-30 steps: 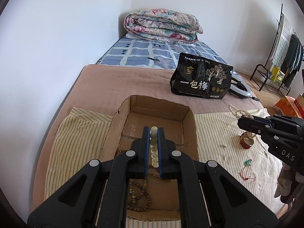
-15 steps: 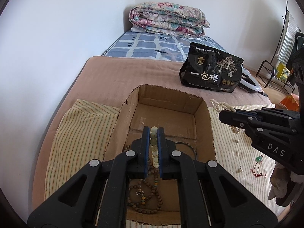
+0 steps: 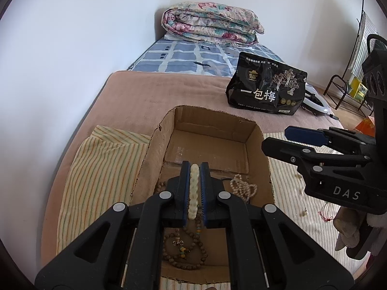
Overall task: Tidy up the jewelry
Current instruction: 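Open both tools to drop the bracelet and necklace into the box, withdraw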
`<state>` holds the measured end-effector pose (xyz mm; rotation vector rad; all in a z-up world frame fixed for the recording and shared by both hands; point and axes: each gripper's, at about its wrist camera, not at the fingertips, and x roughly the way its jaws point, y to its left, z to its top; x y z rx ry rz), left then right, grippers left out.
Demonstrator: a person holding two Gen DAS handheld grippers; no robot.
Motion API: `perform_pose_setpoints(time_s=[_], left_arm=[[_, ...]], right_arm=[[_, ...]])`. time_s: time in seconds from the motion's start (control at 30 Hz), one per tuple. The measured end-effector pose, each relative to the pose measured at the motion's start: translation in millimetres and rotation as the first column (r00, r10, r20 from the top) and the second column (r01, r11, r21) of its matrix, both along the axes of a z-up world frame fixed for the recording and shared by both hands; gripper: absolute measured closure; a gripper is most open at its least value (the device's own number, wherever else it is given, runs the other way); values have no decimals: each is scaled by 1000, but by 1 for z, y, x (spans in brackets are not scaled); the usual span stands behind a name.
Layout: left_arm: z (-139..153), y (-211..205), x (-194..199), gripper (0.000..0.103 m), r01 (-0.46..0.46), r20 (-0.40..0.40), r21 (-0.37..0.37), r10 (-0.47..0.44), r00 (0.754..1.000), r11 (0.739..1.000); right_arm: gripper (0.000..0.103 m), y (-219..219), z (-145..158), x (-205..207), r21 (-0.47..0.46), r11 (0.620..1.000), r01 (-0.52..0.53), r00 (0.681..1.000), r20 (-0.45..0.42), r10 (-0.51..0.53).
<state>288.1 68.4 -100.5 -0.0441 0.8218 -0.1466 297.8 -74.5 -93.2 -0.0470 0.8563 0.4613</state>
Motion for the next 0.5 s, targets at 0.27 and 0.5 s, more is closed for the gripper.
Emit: perform_pose_setpoints(time_s=[0.27, 0.5], left_arm=[[6, -6, -11, 83, 1, 20, 34, -2, 1000, 999], [16, -9, -21, 83, -5, 39, 44, 3, 999, 999]], right_arm=[[29, -6, 18, -8, -7, 1000, 29, 999, 44, -28], [27, -18, 28, -14, -6, 999, 42, 997, 58, -42]])
